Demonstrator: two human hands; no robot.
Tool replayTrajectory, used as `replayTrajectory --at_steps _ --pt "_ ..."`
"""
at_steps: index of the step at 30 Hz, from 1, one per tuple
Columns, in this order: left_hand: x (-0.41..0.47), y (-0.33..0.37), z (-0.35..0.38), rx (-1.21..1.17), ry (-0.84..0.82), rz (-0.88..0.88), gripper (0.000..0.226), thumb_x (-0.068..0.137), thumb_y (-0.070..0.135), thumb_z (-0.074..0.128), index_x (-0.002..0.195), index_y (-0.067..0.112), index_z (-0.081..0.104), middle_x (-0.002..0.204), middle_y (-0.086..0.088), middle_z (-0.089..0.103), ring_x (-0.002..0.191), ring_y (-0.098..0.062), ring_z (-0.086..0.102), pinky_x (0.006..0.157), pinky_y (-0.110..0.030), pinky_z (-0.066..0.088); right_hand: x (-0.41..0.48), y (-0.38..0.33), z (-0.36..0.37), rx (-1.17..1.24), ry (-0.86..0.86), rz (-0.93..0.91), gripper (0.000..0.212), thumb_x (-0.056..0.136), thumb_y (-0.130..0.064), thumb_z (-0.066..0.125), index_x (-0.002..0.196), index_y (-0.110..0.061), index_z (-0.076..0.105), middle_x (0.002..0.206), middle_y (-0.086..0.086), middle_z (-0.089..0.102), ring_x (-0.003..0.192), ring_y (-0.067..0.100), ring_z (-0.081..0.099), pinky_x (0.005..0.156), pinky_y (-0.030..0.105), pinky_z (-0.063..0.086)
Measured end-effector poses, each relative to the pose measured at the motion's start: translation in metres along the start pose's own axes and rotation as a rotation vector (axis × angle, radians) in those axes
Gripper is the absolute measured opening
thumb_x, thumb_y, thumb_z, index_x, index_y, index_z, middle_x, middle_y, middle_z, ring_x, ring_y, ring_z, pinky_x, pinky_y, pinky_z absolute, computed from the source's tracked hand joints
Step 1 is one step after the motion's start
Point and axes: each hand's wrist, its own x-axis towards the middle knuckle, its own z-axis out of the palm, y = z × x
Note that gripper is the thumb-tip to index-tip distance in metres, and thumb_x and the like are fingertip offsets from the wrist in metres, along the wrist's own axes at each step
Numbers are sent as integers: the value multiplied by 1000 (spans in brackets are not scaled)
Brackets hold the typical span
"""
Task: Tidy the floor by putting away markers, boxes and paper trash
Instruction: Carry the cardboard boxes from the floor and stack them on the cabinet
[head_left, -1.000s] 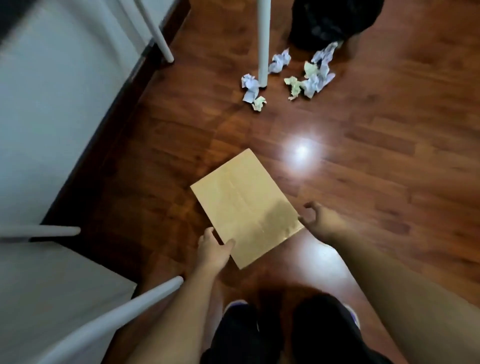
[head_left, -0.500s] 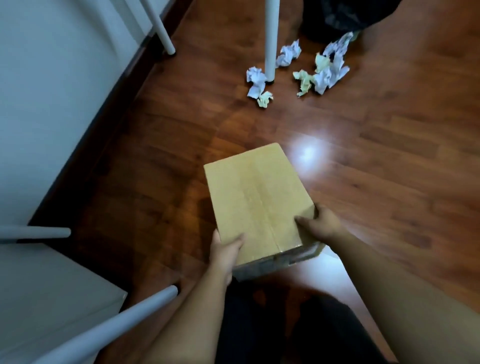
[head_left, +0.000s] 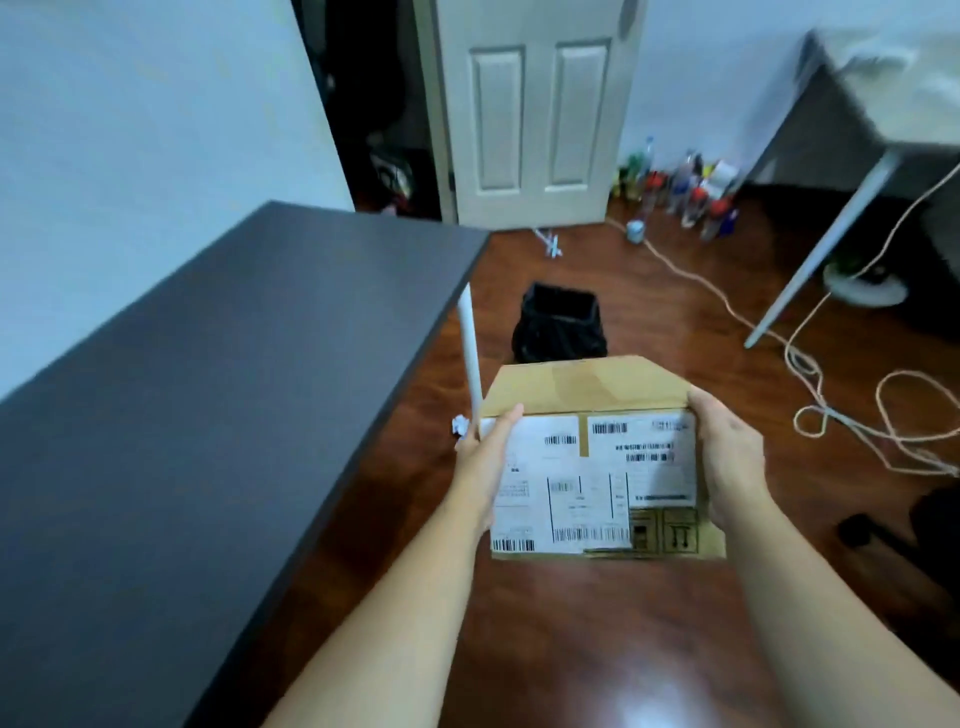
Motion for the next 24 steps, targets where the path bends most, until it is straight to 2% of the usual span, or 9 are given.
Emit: replayTrajectory --at_steps 6,9,11,13,15,17,20,22,24 --pt "-75 159 33 -14 3 353 48 76 51 69 110 18 64 107 -11 73 98 -27 70 92 -47 54 -76 -180 -14 70 -118 -428 65 58 -76 52 102 -31 70 107 3 69 100 26 63 93 50 50" --pt "-127 218 6 -25 67 536 45 84 49 62 113 16 65 104 -14 74 93 -28 72 82 -40 57 -133 -240 7 114 -266 -584 50 63 -74 53 83 -31 68 97 1 70 93 27 66 89 51 53" --pt "-170 250 -30 -19 164 662 46 84 49 60 113 14 65 101 -13 74 90 -28 71 77 -36 55 -176 -267 33 161 -396 -684 35 75 -65 56 82 -31 64 88 -4 67 92 26 65 88 50 53" --pt "-218 273 -70 -45 307 756 42 85 46 59 112 14 64 96 -10 73 85 -25 69 71 -31 52 -221 -283 60 189 -512 -748 35 75 -68 55 85 -35 63 87 -8 65 94 26 64 89 50 52" --pt "-273 288 -116 -87 449 863 33 86 42 59 106 17 63 88 -7 70 78 -21 66 67 -28 50 -274 -291 91 232 -629 -786 58 61 -82 53 98 -39 66 97 -8 70 98 24 65 91 52 51" --pt "-331 294 -157 -116 581 952 25 82 42 61 95 21 61 80 -2 66 72 -15 64 65 -26 50 -326 -291 119 290 -756 -824 76 57 -85 53 116 -37 62 111 -6 70 106 22 64 95 51 49" --pt "-425 280 -230 -149 844 1056 29 81 43 60 93 17 57 71 3 62 64 -10 61 59 -22 50 -434 -275 151 347 -994 -842 78 63 -77 55 124 -29 58 120 -4 68 111 18 63 99 47 48" --pt "-485 261 -275 -155 981 1099 36 80 46 59 96 14 53 71 0 59 65 -17 60 64 -28 49 -503 -256 165 359 -1121 -844 75 66 -71 56 126 -28 58 122 -4 67 111 15 63 100 45 48" --pt "-551 238 -321 -152 1121 1136 29 80 46 59 86 18 53 70 0 58 65 -20 58 70 -33 48 -577 -232 176 376 -1258 -836 74 66 -70 55 127 -29 57 121 -5 67 111 14 63 100 43 49"
